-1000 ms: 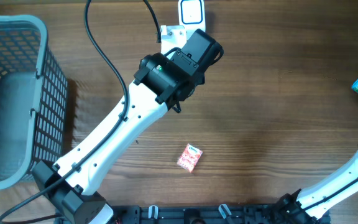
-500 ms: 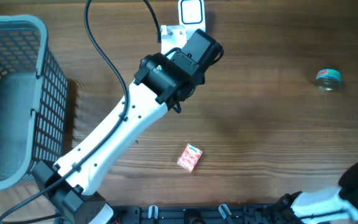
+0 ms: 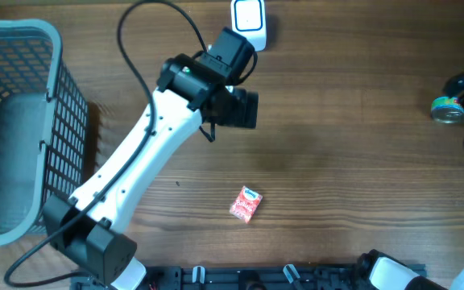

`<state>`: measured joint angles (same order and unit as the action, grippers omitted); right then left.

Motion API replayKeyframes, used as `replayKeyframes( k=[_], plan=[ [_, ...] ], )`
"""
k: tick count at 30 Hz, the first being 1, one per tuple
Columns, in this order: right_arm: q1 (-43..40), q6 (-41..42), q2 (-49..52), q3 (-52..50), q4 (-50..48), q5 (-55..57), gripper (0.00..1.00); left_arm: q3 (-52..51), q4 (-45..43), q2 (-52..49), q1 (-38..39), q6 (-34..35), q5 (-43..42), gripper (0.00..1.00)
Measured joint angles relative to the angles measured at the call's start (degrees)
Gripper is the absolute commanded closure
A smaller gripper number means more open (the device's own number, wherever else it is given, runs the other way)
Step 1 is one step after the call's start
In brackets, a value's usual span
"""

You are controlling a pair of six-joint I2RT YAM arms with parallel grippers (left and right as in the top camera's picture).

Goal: Scan the item barcode
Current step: 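Reach the right gripper to the red package and grasp it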

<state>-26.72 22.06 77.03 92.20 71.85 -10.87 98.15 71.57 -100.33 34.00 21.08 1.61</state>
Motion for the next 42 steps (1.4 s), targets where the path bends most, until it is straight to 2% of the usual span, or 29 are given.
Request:
replayKeyframes(
  k=[2,3,6,10,12,16,19,22,30,42],
  plan=[
    [3.30,-3.39,0.17,-0.98,3.10,-3.41,0.00,-3.41,0.17,-1.36,0.00,-1.49,-0.09,0.00],
    [7.98,-9.79,0.22,-1.62,4.85,-5.27,0.00,-3.98,-0.85,-1.49,-0.02,-1.46,0.85,0.00],
    [17.62,-21.51,0.76,-2.84,5.53,-10.84,0.00,-4.20,-6.23,0.20,-0.72,0.52,6.58,0.00],
    [35.89,-34.99,4.28,-7.78,4.17,-16.13,0.00,-4.24,-8.90,12.66,-1.66,4.52,19.50,0.00],
    [44.46,-37.22,5.05,-12.63,0.35,-16.63,0.00,-4.20,-9.97,23.52,-3.61,5.22,26.64,0.00],
    [60.13,-36.89,5.53,-21.66,-9.27,-14.53,0.00,-3.98,-9.90,37.77,-13.68,5.62,30.88,0.00],
    [72.32,-32.39,5.75,-23.50,-11.28,-5.97,0.00,-3.91,-9.81,45.20,-18.27,5.84,31.61,0.00],
    [78.55,-29.29,6.60,-23.50,-16.06,0.02,0.00,-3.80,-7.63,48.48,-18.43,5.86,31.58,0.00],
    [78.86,-26.38,15.72,-24.94,-19.69,9.31,0.00,-3.76,-2.08,49.40,-18.43,6.05,32.30,0.00],
    [78.86,-26.01,16.76,-38.12,-27.30,2.86,0.00,-3.76,-2.03,49.40,-18.43,6.05,32.85,0.00]
  ],
)
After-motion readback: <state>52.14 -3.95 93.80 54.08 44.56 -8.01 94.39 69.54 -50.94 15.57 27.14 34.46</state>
